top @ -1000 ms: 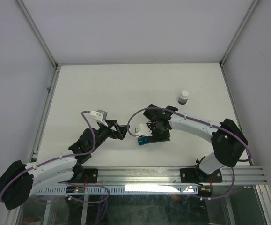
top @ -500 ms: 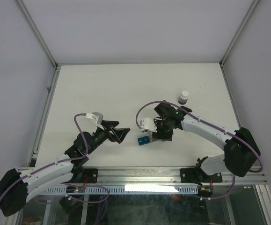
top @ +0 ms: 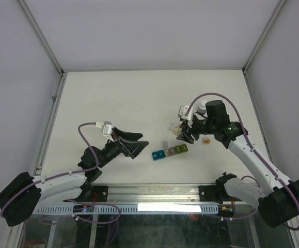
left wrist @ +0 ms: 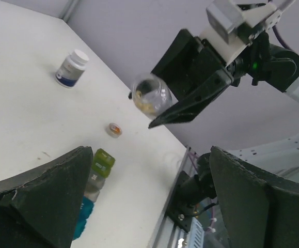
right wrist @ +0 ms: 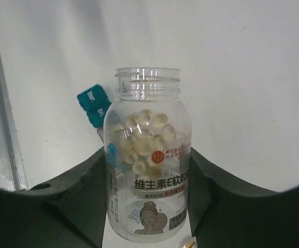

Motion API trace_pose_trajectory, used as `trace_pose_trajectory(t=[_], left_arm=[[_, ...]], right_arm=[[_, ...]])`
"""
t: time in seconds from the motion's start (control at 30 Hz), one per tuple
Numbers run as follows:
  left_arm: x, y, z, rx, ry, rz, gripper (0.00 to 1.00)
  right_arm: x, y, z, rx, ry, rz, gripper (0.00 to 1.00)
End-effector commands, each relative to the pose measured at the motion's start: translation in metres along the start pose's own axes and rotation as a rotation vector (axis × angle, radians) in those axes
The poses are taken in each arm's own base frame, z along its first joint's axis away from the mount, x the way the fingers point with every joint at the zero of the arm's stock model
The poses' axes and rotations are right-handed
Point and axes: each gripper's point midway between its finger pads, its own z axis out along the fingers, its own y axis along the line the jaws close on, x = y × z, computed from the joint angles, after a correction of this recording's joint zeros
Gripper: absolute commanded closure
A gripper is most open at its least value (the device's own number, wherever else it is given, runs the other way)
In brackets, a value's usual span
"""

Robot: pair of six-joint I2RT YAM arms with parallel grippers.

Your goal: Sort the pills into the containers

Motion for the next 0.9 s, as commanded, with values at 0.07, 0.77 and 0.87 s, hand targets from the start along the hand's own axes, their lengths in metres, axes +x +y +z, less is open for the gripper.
trace_pose_trajectory(t=[0.07,0.77,0.87], left_arm=[[-0.034,-0.059,0.043,0.098,-0.161,-0.080,0.01],[-0.025,-0.096,0.128,0.189,-0.198,-0.085,0.05],[-0.017,-0.090,0.133,0.172,-0.209,-0.092,0.06]], right_arm=[[-0.081,-0.008,-0.030,0.060,-0.361,-0.014,0.85],[-0.091,-0.003,-0.066,0.043,-0.537,0.090,0.83],[-0.090,-0.004,-0.065,0.044,-0.537,0.097,0.82]])
